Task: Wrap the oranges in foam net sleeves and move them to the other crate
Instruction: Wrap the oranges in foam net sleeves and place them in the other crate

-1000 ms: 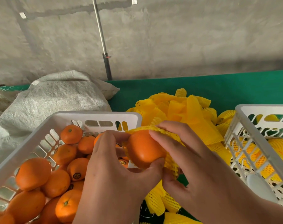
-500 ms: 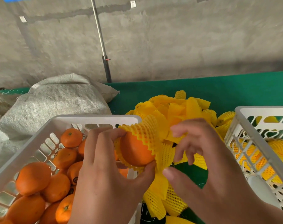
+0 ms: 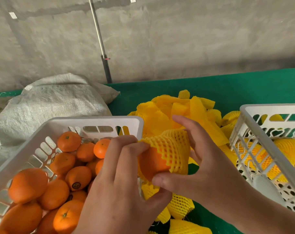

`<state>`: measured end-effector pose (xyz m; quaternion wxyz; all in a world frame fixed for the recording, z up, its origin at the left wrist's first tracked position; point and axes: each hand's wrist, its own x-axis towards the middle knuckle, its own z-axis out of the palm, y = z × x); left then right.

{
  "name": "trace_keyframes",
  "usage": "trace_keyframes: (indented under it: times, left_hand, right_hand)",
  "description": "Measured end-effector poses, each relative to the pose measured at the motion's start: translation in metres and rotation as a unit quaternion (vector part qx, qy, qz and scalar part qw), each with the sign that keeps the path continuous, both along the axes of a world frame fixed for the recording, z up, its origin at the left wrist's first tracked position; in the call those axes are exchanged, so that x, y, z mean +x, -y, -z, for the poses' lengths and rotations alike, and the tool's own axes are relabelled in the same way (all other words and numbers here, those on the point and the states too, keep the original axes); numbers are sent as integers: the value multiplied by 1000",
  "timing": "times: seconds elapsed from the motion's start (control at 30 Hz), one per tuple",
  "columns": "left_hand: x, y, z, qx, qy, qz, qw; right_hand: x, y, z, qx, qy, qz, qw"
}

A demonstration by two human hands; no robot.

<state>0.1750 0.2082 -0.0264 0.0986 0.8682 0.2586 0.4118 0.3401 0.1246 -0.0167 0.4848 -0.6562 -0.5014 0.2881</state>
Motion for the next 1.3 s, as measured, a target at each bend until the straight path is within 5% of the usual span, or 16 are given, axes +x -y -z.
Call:
trace_keyframes:
  times: [0.47,0.7,0.97,1.1,1.2,1.3]
  left_hand:
    - [-1,-5,1,-139,-66,37,987]
    - [0,-1,-7,-68,-73,-7,995]
    - [4,8,-2,-28,-16,19,999]
    - [1,9,-6,-130,41,-11,991]
    - [-2,6,-6,-181,-25,-4,983]
    - [-4,3,-4,-116,-142,-4,983]
  right_hand:
    - [4,-3,4,-7,22,32,999]
    - [15,-10,13,21,9,98,995]
    - [17,-10,20,42,27,124,991]
    - [12,-5,19,49,46,70,995]
    - [11,-1,19,51,81,24,995]
    - [11,0,20,46,128,13,991]
